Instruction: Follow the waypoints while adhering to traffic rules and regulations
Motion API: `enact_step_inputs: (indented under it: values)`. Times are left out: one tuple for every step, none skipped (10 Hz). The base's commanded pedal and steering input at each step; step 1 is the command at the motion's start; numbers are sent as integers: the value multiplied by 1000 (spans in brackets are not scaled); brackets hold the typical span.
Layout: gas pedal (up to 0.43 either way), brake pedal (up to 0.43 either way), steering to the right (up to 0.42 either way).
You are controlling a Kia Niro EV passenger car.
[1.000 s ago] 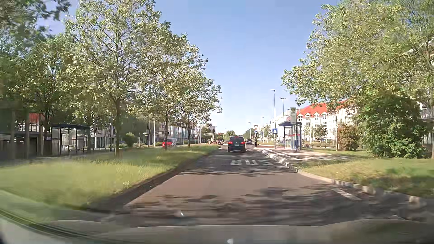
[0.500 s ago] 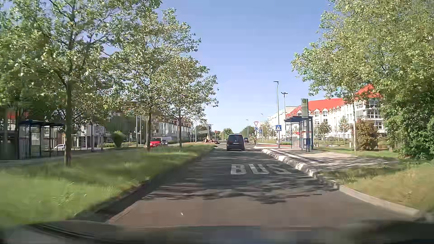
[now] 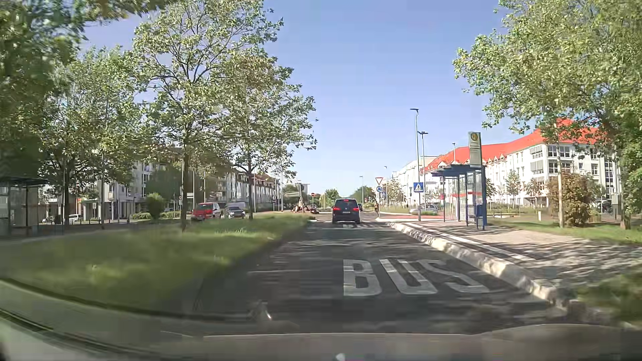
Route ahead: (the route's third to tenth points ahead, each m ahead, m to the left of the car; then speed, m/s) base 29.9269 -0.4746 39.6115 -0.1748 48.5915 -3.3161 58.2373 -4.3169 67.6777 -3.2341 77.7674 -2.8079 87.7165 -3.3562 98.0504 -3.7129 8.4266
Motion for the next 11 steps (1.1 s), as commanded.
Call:
enact_step_inputs:
  values:
    - [0, 134, 14]
    - [0, 146, 14]
    - [0, 165, 14]
    - [0, 165, 14]
    - [0, 189, 14]
    - [0, 195, 14]
    - [0, 220, 14]
    - [0, 226, 14]
    - [0, 232, 13]
    - [0, 232, 11]
    - [0, 232, 9]
